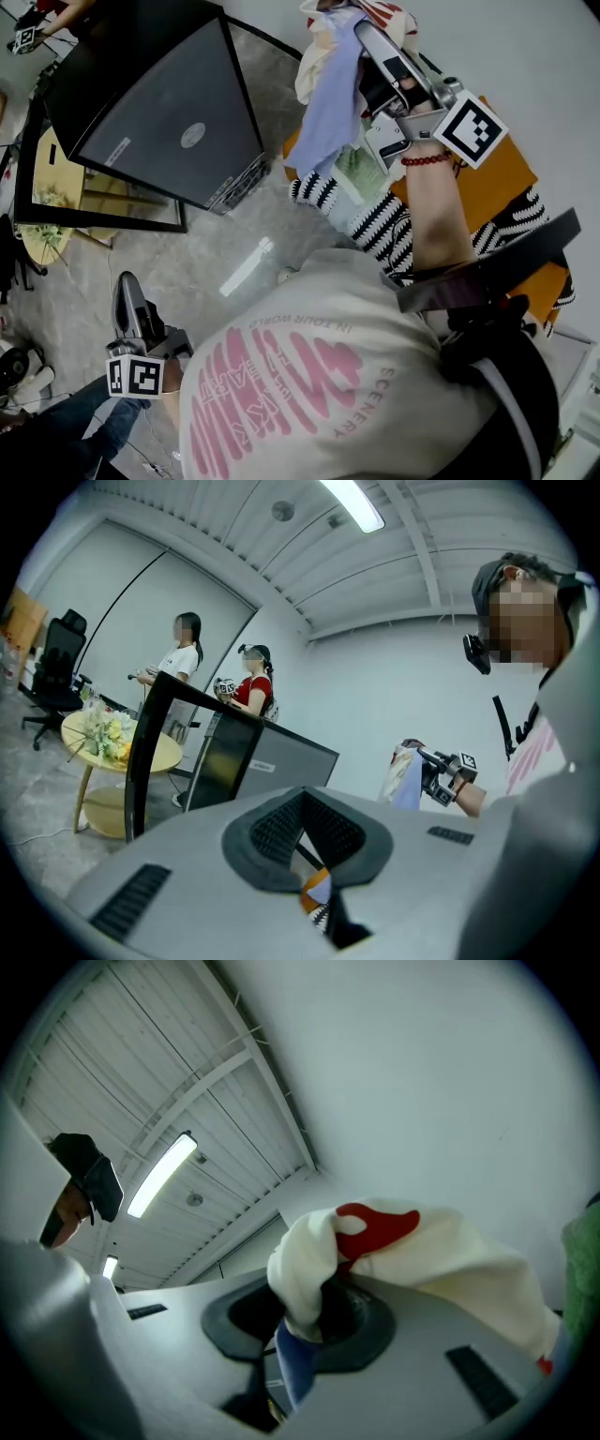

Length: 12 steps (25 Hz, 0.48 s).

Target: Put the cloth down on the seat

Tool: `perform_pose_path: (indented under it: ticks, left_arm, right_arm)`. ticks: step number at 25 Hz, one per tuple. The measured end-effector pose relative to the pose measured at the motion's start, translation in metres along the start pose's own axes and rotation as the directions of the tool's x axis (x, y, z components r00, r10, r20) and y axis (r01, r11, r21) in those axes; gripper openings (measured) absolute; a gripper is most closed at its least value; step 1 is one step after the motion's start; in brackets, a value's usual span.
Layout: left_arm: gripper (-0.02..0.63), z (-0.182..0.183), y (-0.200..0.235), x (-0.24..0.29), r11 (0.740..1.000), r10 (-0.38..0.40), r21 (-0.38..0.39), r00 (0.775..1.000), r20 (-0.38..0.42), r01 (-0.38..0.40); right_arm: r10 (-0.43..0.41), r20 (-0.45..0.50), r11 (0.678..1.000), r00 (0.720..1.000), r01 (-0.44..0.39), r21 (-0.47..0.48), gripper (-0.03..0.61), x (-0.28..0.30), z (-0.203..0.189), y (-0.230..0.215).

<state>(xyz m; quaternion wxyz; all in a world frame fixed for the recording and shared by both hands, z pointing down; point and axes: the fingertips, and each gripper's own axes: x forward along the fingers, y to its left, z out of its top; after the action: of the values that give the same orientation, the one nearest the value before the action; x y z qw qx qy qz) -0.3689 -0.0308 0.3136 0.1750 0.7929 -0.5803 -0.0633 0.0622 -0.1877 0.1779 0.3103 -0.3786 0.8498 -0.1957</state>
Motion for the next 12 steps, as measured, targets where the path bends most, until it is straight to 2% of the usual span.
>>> perform_pose_path:
  ticks: [8, 12]
  left_arm:
    - [0.009, 0.003, 0.028, 0.014, 0.999, 0.029, -0.038, 1.000, -0.002, -0.029]
    - [0.009, 0.002, 0.039, 0.015, 0.995, 0.087, -0.051, 0.996, 0.016, -0.086]
  right_arm:
    - [-0.023, 0.005, 0.999, 1.000, 0.024, -0.044, 0.083, 0.044, 0.009, -0.010]
    - [0.006, 0.009, 0.999, 1.000, -0.005, -0.052, 0.083, 0.071, 0.014, -0.021]
